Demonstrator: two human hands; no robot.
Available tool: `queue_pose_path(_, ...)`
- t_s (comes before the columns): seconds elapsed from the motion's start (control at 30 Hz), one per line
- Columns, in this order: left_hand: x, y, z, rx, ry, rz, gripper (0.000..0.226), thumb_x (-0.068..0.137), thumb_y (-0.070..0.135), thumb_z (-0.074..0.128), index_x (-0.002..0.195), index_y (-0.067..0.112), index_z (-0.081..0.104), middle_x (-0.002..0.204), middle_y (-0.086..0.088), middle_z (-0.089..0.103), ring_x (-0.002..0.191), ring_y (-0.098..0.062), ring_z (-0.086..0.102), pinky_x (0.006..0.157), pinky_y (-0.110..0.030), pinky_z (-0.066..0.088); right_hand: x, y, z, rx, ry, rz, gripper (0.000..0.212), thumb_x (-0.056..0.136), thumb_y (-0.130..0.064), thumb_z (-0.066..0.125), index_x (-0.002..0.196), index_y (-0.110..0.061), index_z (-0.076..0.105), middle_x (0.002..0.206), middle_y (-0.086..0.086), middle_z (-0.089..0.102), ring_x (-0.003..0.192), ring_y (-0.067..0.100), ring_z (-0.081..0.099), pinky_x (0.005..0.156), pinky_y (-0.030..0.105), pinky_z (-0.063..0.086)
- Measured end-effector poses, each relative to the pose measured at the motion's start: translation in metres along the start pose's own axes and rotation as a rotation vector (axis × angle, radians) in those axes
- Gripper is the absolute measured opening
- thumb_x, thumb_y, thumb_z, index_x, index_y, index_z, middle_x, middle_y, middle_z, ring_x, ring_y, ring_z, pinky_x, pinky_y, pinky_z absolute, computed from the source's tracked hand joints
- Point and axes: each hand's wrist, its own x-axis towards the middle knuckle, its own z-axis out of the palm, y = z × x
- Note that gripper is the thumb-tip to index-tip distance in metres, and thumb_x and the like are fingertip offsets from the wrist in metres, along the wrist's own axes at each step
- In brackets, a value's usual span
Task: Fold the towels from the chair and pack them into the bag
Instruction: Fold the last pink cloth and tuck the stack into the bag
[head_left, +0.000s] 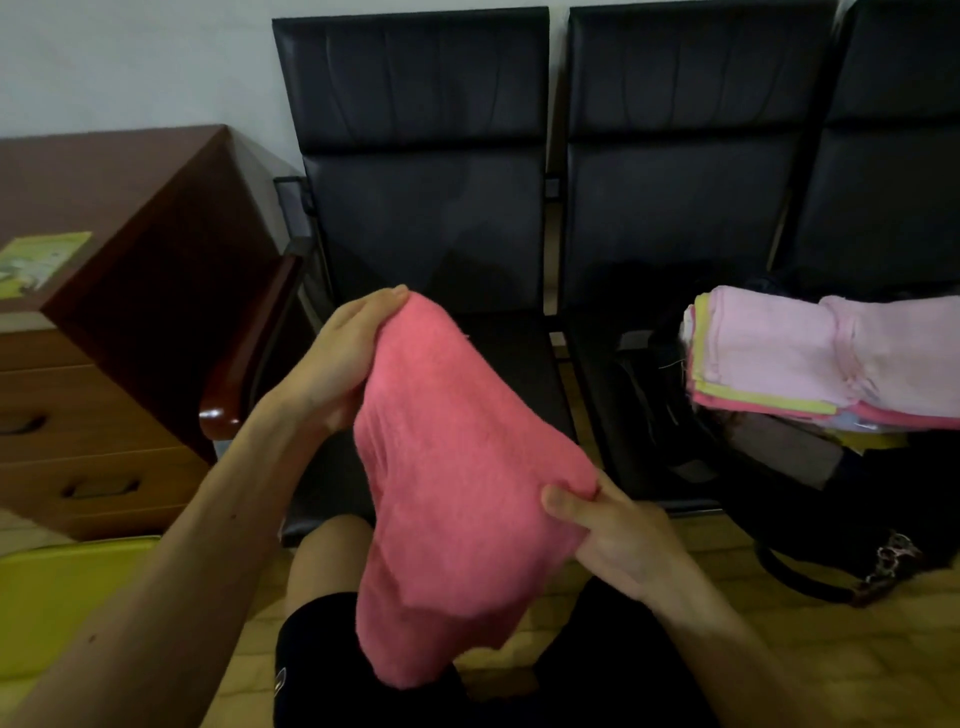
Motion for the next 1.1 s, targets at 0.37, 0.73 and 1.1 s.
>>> queue_pose_path(0.37,-0.02,-0.062,0.024,-0.596,-0.069,-0.495,0.061,0.098,0.055,0.045,0.069,0.011,0.075,0.065,-0.006,0.068,0.058,-0.016,0.067,0.055,-0.028,0.055,-0.012,-0.035,0.015,-0.089,-0.033,-0.078,0.056,0.034,-0.057,0.092,0.082,-0.031,0.08,0.089,0.001,0.077,0.082,0.015,0.074,0.065,0.026,0.057)
queue_pose_path(0.73,-0.063,-0.122,0.039,-0.887,-0.345,-0.577,0.096,0.074,0.081,0.057,0.141,0.012,0.055,0.147,-0.023,0.048,0.137,-0.046,0.043,0.116,-0.065,0.023,-0.002,-0.032,-0.002,-0.05,0.213,-0.094,0.093,0.031,-0.049,0.097,0.115,-0.026,0.063,0.103,0.004,0.075,0.092,0.023,0.073,0.069,0.035,0.059)
queue_pose_path(1.1,-0.032,-0.088,0.018,-0.141,-0.035,-0.364,0.034,0.079,0.03,0.074,0.109,0.016,0.067,0.116,-0.008,0.068,0.103,-0.022,0.068,0.084,-0.038,0.057,-0.001,-0.053,-0.031,-0.487,0.312,-0.177,0.061,0.075,-0.022,0.078,0.13,-0.029,0.053,0.11,0.013,0.069,0.097,0.021,0.071,0.078,0.036,0.06)
